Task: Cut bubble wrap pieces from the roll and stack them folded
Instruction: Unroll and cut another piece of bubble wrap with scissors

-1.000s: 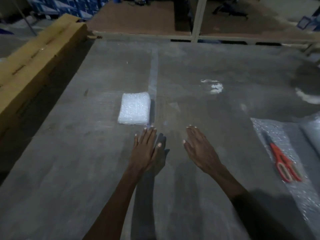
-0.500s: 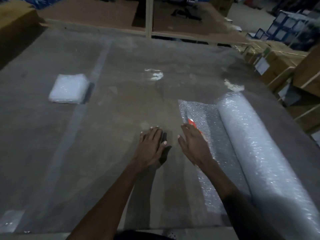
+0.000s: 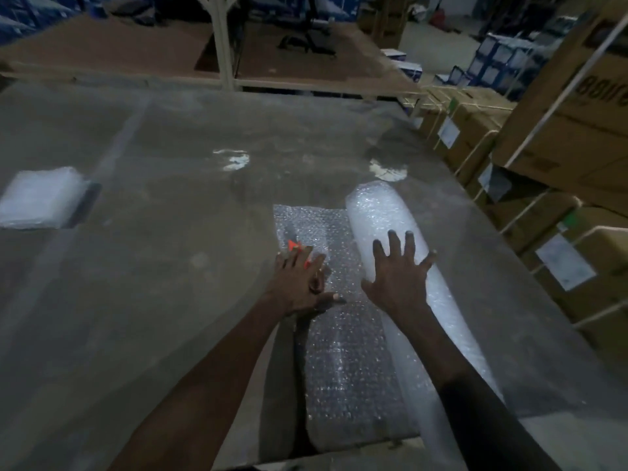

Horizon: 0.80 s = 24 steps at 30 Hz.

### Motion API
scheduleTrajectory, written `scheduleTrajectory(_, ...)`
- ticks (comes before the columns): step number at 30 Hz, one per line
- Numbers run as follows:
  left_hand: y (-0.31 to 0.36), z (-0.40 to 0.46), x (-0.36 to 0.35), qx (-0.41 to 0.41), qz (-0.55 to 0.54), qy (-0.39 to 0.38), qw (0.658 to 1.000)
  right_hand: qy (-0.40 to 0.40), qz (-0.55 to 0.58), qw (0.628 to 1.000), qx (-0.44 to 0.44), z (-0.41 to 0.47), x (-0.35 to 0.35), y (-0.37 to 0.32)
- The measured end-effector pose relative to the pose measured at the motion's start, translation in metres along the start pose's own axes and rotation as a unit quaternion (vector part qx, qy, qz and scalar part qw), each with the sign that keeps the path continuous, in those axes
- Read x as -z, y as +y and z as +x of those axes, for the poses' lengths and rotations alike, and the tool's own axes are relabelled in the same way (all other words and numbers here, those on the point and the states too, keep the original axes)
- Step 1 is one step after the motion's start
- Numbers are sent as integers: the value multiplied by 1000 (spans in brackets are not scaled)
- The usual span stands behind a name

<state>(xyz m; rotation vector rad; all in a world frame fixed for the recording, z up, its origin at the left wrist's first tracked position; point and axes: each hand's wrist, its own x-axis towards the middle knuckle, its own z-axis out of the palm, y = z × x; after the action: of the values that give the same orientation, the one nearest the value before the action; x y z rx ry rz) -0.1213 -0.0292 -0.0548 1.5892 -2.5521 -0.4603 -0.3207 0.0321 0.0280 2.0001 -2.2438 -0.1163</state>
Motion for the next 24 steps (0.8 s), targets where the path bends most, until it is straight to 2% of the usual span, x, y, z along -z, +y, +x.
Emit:
scheduleTrajectory(5,-7,15,-11,-12,-33,-7,999,-96,44,993,-58,4,-5,21)
scheduleTrajectory(14,-26,7,-1,-18,1,-45,999,-72,19,994,-81,3,6,-19)
scheduleTrajectory(24,-110,-27,23,6,-1,-66,998,-67,81,993,-59,2,20,-79)
